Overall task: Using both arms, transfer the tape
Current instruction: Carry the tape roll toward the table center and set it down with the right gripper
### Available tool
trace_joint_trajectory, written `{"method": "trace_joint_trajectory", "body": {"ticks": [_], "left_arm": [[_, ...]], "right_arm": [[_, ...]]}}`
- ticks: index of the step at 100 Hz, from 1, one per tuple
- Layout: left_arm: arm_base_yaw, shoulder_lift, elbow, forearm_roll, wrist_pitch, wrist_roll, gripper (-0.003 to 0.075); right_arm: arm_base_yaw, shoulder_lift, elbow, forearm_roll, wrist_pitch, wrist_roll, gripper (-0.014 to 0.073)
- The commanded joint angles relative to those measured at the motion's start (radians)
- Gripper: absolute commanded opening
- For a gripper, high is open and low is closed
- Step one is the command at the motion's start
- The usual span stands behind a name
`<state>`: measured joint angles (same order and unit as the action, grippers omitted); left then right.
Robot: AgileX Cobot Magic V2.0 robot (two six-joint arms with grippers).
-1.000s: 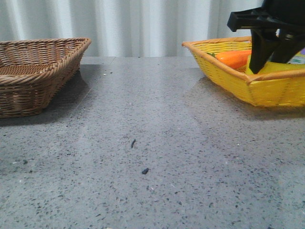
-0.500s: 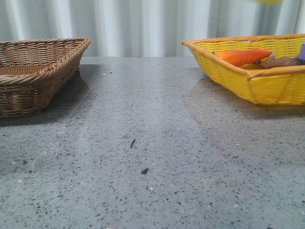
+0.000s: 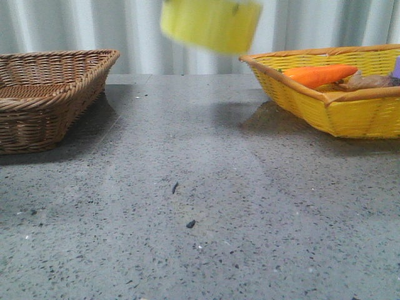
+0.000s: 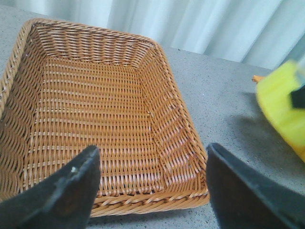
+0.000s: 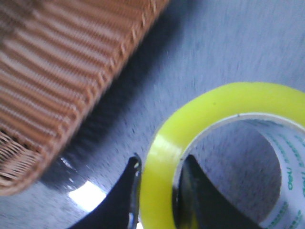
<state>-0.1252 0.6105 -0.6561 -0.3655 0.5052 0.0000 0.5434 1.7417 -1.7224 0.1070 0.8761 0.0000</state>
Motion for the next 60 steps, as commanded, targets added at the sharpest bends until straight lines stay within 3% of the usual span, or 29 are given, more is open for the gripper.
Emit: {"method": "trace_joint_trajectory", "body": {"ticks": [1, 15, 20, 32, 39, 52, 60], "left_arm": [[-0.003, 0.008, -0.028, -0.020, -0.054, 0.000, 0.0438], [-0.003, 0.008, -0.028, -0.020, 0.001, 0.000, 0.0438], [-0.003, 0.008, -0.028, -0.020, 0.022, 0.000, 0.0438], [-0.003, 0.008, -0.028, -0.020, 0.042, 0.020, 0.0438], [-0.014, 0.008, -0.028, -0.020, 0.039, 0.048, 0.0438], [-0.075, 0.022, -0.043, -0.024, 0.035, 0.137, 0.0437], [-0.129, 0.059, -0.076, -0.031, 0.035, 0.189, 0.0404]], "right_arm": [[-0.001, 0.004, -0.034, -0.006, -0.034, -0.014, -0.0062], [-0.001, 0.056, -0.034, -0.006, 0.000, -0.014, -0.0003], [-0.001, 0.059, -0.034, -0.002, 0.004, -0.014, 0.0075], [-0.001, 0.035, -0.041, 0.008, 0.017, -0.014, 0.0355], [-0.001, -0.003, -0.054, 0.006, 0.050, -0.019, 0.0449], [-0.003, -0.138, -0.054, 0.002, 0.076, -0.023, 0.0396], [-0.003, -0.234, -0.044, 0.002, 0.079, -0.025, 0.0234]]}}
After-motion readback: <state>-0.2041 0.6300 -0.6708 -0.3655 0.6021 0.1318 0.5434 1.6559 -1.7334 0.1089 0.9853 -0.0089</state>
